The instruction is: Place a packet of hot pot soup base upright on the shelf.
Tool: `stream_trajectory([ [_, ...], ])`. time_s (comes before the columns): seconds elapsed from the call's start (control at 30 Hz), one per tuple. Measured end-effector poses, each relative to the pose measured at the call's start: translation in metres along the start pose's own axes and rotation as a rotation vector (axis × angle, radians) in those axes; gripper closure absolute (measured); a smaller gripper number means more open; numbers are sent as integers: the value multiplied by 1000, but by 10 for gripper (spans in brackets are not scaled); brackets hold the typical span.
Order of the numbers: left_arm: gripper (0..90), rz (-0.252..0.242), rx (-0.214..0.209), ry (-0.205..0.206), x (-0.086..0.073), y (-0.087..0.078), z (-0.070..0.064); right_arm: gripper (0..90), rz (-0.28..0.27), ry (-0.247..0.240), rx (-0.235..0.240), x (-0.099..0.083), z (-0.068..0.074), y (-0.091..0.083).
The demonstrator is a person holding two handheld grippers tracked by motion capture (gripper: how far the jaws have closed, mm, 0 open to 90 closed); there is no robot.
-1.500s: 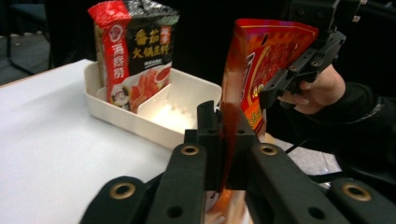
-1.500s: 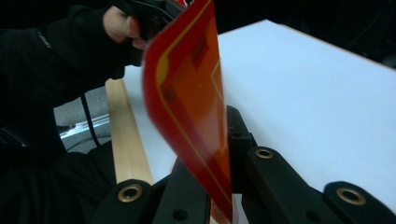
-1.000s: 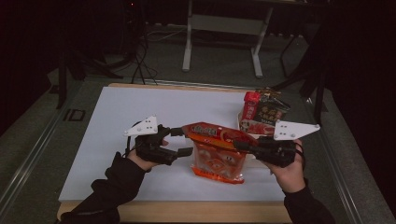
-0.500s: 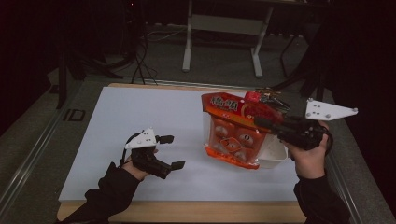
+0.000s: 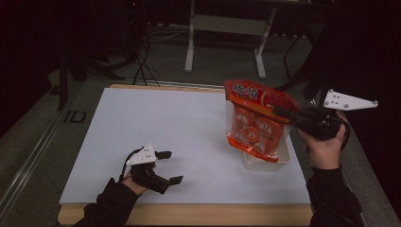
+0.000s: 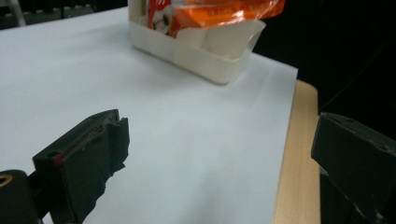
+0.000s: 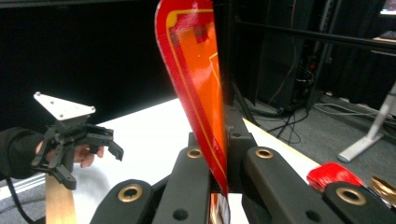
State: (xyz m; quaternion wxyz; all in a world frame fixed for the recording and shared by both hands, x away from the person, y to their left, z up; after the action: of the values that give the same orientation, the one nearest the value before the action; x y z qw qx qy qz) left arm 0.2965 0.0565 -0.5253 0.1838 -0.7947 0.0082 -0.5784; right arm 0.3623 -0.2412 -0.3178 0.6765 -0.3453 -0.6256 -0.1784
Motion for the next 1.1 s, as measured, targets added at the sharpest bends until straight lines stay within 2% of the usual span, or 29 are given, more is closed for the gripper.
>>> stream_trajectory([
  [0.17,28,-16,4,-18,-5,0,3,900,11,12,-28,-6,-13,-1],
  [0.4,28,-13,15,-26,-10,0,7,900,33,31,-59,-14,-29,-2],
  [0.67,28,-23,14,-39,-13,0,9,900,66,53,-97,-36,-46,3],
  [0.97,28,-15,19,-51,-17,1,12,900,86,92,-110,-57,-55,7],
  [1.1,28,-14,23,-58,-19,2,14,900,88,123,-109,-68,-58,8],
])
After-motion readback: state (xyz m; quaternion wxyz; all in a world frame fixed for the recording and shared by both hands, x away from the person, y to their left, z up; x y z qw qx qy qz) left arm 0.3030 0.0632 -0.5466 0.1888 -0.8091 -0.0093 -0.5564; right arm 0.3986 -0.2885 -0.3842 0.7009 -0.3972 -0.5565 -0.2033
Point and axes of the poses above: each handheld gripper's, and its own axes: y roughly forward along the jaws, x roughly out of its top, z roughly to its left, the point moved 9 cm from there along y, roughly forward along the jaws, and after that the axes turned 12 degrees about -x, right-handed, at the moved point
